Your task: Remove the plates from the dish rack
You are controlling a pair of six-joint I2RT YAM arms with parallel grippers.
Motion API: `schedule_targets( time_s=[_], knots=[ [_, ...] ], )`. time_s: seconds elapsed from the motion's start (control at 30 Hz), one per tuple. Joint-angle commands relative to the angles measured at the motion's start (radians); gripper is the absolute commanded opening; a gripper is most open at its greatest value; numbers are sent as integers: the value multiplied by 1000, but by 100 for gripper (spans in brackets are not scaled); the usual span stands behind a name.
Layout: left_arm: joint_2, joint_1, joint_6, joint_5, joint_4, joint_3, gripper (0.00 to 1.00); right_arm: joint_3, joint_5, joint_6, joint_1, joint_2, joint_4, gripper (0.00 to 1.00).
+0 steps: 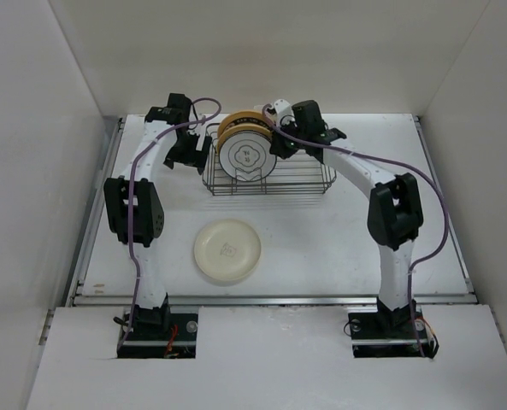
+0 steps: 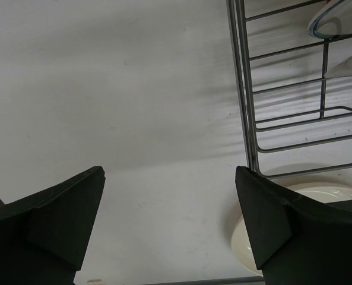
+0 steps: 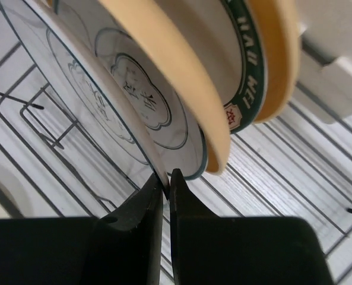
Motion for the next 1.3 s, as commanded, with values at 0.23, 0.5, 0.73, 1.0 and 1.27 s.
schedule_targets(
  time_s=[0.23, 0.5, 0.73, 1.0, 1.27],
  knots=[
    [-28, -29, -32, 54, -21, 0, 90, -116, 183, 91, -12, -296, 357, 0],
    [-156, -29, 48, -70, 95, 0, 90, -60, 20, 300, -67, -361, -76, 0],
    [-239, -112, 198, -120, 245, 0, 88, -578, -295, 464, -151, -604, -137, 0],
    [-166, -221, 337, 112, 215, 29, 62, -914, -292, 573, -151, -704, -256, 0],
    [-106, -319, 417, 141, 377, 5, 57, -1053, -248, 610, -171, -599, -126, 7]
  ],
)
